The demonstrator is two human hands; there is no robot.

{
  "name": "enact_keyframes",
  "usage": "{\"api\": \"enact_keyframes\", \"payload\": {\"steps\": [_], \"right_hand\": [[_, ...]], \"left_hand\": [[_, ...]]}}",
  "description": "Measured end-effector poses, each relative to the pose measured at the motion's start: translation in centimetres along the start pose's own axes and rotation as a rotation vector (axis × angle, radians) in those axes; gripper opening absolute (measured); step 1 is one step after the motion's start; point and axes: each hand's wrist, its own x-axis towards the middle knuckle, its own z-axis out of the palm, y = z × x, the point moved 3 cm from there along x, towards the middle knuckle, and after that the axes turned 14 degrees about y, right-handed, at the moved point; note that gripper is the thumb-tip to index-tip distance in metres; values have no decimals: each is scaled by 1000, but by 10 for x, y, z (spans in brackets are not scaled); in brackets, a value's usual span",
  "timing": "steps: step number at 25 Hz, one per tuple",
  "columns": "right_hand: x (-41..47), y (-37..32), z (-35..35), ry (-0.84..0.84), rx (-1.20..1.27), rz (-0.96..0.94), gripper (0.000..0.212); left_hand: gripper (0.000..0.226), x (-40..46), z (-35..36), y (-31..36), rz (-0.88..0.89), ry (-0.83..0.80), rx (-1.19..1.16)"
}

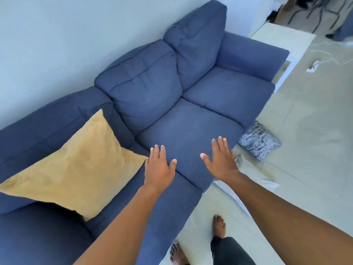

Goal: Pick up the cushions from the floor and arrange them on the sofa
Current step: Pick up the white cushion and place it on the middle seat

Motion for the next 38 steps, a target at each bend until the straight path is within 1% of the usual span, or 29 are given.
{"api": "enact_keyframes", "payload": {"steps": [4, 7, 8, 10, 13, 17, 21, 25, 27, 31, 36, 38], "right_hand": [[1, 107, -34, 41, 15, 178, 81], [2, 196, -49, 67, -11, 285, 85], [3, 223, -54, 63, -10, 320, 83], [4, 265, -60, 41, -14, 375, 78], [7, 330, -69, 41, 18, 470, 78], [18, 387, -66, 33, 69, 531, 78], [33, 430, -30, 41, 154, 634, 76], [56, 477, 40, 61, 243, 758, 77], [71, 504, 89, 39, 269, 812, 80], [95, 559, 213, -28, 330, 913, 84], [108, 617, 339, -50, 373, 1023, 87], [108, 645, 389, -44, 399, 1125, 87]], "left_hand": [[75, 10, 59, 97, 200, -100, 40], [75, 13, 113, 175, 293, -196, 42], [75, 12, 132, 200, 318, -228, 50], [75, 10, 161, 234, 358, -280, 70], [74, 8, 209, 288, 400, -368, 81], [74, 15, 254, 326, 410, -419, 131], [74, 28, 310, 331, 404, -513, 161], [75, 55, 406, 316, 351, -610, 199], [75, 68, 462, 304, 288, -671, 227], [74, 94, 588, 266, 207, -719, 248], [61, 121, 725, 216, 48, -682, 284], [60, 125, 771, 196, -18, -677, 277]]}}
